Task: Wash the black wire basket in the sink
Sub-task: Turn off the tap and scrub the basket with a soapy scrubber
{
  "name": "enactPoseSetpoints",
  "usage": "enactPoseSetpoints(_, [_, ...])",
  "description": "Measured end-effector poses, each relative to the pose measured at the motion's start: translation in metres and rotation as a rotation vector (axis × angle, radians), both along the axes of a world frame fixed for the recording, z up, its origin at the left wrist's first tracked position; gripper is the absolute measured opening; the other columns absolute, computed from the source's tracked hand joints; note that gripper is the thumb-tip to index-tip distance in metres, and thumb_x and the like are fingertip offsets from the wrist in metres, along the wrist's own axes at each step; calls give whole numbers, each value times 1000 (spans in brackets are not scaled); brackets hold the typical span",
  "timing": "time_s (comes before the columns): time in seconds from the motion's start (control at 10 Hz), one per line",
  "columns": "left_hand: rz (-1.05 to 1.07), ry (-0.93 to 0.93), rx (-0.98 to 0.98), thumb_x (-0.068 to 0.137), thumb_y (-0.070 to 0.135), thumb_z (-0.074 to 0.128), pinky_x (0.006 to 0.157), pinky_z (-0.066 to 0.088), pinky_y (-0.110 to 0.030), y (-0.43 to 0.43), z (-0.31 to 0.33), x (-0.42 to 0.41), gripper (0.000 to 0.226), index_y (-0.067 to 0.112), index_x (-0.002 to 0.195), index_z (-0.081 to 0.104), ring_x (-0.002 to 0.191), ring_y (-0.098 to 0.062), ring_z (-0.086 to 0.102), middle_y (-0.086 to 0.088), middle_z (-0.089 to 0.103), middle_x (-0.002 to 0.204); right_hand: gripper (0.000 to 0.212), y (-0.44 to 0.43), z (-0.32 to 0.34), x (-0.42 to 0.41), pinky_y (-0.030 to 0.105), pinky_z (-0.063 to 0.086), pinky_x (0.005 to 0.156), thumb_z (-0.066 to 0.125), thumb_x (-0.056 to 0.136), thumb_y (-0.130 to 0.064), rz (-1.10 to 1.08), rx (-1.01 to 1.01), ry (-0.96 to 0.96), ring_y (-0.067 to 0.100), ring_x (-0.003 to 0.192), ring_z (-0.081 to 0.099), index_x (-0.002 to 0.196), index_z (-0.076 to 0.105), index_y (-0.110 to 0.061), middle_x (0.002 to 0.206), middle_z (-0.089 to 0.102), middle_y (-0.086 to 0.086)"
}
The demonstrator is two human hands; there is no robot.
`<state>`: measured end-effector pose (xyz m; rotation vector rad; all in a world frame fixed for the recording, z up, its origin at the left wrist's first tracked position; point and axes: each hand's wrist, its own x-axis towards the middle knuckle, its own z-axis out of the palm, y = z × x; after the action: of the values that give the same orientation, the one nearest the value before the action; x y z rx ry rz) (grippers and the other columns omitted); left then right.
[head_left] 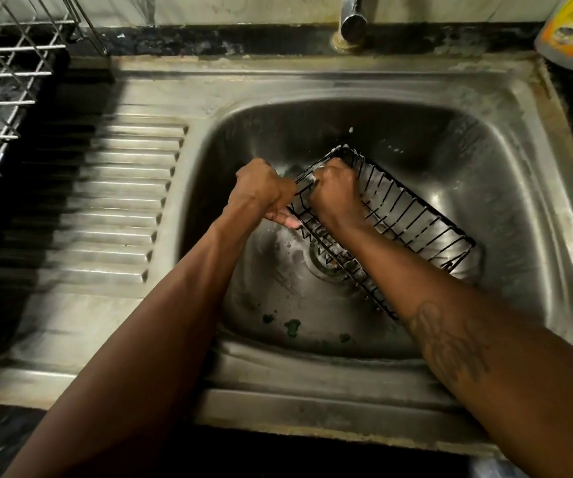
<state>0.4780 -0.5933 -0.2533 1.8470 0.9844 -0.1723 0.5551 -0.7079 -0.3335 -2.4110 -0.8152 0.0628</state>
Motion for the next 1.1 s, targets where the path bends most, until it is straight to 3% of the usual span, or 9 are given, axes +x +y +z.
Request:
enactPoseSetpoints(0.1, [-16, 42, 138, 82, 18, 65, 56, 58, -27, -1, 3, 0, 16, 2, 85, 62, 76, -18, 72, -12, 68, 81, 13, 15, 13, -12, 32, 53, 72, 61, 84, 4, -26, 16, 80, 17, 74, 56, 78, 69, -5, 82, 62, 7])
enactPoseSetpoints(0.3, [93, 25, 142, 92, 23, 65, 41, 43, -19, -4, 19, 0, 30, 12, 68, 50, 65, -12, 70, 0, 57, 64, 25, 24, 29, -11, 19, 55, 56, 43, 92, 17, -406, 1020, 1492, 14, 69, 56, 83, 58, -1, 80, 56, 10])
enactPoseSetpoints(0.4, [4, 62, 67, 89, 17, 67, 60, 58, -27, -2, 6, 2, 17, 8, 79, 56, 81, -28, 75, -9, 65, 80, 22, 17, 30, 9, 15, 55, 57, 46, 90, 20, -660, 1442, 1561, 14, 72, 56, 85, 58, 3, 83, 56, 12])
enactPoseSetpoints(0.5, [-71, 50, 158, 86, 11, 67, 52, 61, -32, -1, 5, 2, 10, 5, 87, 59, 67, -27, 75, -16, 69, 80, 23, 15, 28, 6, 16, 55, 61, 51, 87, 19, -619, 1377, 1471, 13, 71, 57, 81, 61, 0, 77, 59, 7])
enactPoseSetpoints(0.6, [-49, 139, 271, 95, 16, 59, 35, 43, -11, -1, 15, 3, 24, 2, 77, 52, 54, -12, 69, -13, 56, 45, 19, 12, 17, -9, 21, 52, 60, 61, 87, 11, -251, 774, 1179, 9, 61, 61, 86, 69, -6, 70, 67, 2])
enactPoseSetpoints(0.7, [71, 118, 277, 99, 20, 54, 36, 39, -8, 1, 23, 4, 31, 7, 72, 48, 69, -22, 67, -7, 57, 58, 16, 9, 7, -13, 16, 50, 58, 75, 83, 3, -69, 402, 758, 3, 59, 64, 82, 72, -13, 70, 69, -4])
enactPoseSetpoints(0.8, [131, 85, 202, 100, 21, 49, 75, 51, -12, 4, 24, 4, 21, 11, 84, 59, 85, -16, 69, -6, 72, 88, 17, 8, -4, -7, 8, 47, 60, 76, 81, -4, -110, 221, 319, 0, 69, 61, 78, 71, -20, 74, 65, -8])
enactPoseSetpoints(1.0, [-97, 100, 110, 87, 13, 67, 54, 60, -28, 3, 2, 1, 15, 0, 85, 59, 61, -22, 74, -11, 71, 84, 15, 0, -11, 11, 13, 56, 57, 77, 80, -4, -572, 341, 502, 10, 78, 68, 92, 72, -13, 91, 72, 2])
enactPoseSetpoints(1.1, [-86, 87, 112, 82, 8, 69, 55, 62, -35, 4, 2, 1, 16, -3, 90, 60, 66, -27, 75, -17, 71, 92, 15, 8, -3, -2, 8, 49, 52, 77, 79, 0, -430, 287, 560, 7, 71, 63, 81, 67, -10, 82, 68, 0])
